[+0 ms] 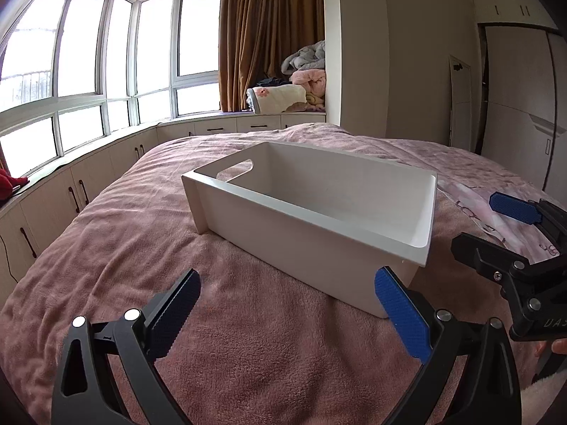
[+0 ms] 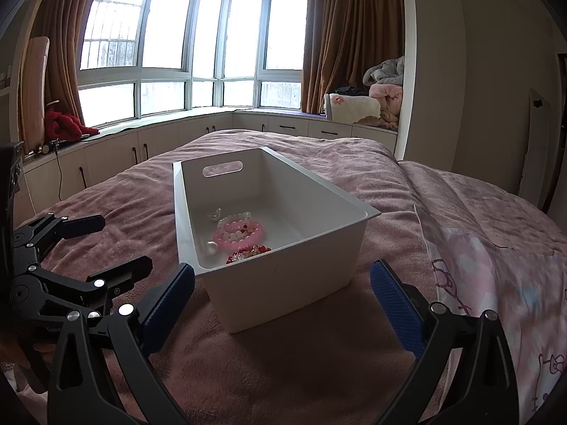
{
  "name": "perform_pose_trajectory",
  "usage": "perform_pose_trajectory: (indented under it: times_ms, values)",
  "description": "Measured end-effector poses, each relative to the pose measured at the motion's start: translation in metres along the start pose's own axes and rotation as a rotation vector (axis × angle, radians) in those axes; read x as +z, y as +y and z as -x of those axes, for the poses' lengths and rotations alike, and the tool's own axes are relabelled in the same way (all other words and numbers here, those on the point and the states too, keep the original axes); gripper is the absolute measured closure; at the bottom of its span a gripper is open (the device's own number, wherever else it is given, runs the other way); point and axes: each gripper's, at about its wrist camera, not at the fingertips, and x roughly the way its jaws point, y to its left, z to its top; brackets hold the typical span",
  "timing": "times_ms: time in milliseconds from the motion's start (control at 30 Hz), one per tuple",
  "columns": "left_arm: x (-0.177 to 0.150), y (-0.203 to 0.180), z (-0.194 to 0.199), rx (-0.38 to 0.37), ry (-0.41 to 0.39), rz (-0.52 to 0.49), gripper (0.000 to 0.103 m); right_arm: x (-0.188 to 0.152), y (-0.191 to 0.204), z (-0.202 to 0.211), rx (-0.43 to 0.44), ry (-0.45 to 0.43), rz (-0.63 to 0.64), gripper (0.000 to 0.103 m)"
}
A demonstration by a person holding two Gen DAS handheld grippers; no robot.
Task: Organize jewelry
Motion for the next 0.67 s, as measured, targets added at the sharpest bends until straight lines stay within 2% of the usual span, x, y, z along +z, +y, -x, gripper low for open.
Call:
perform_pose_trajectory:
  times_ms: [167, 467, 667]
  values:
    - [0.0009, -0.0055, 0.0006, 0.033, -0.012, -0.034, 0.004, -0.0012, -0.0017, -0.0006, 0.001, 0.001, -0.007, 0.005]
    - [0.0025, -0.0046, -0.0054, 0.024, 0.025, -0.031, 0.004, -0.0015, -0.0016, -0.0005, -0.001, 0.004, -0.002, 0.005]
    - [0.0022, -0.0076, -0.0039, 0.022, 0.014, -0.054, 0.004, -0.0007, 0.0006, -0.0013, -0.004, 0.007, 0.014, 0.005]
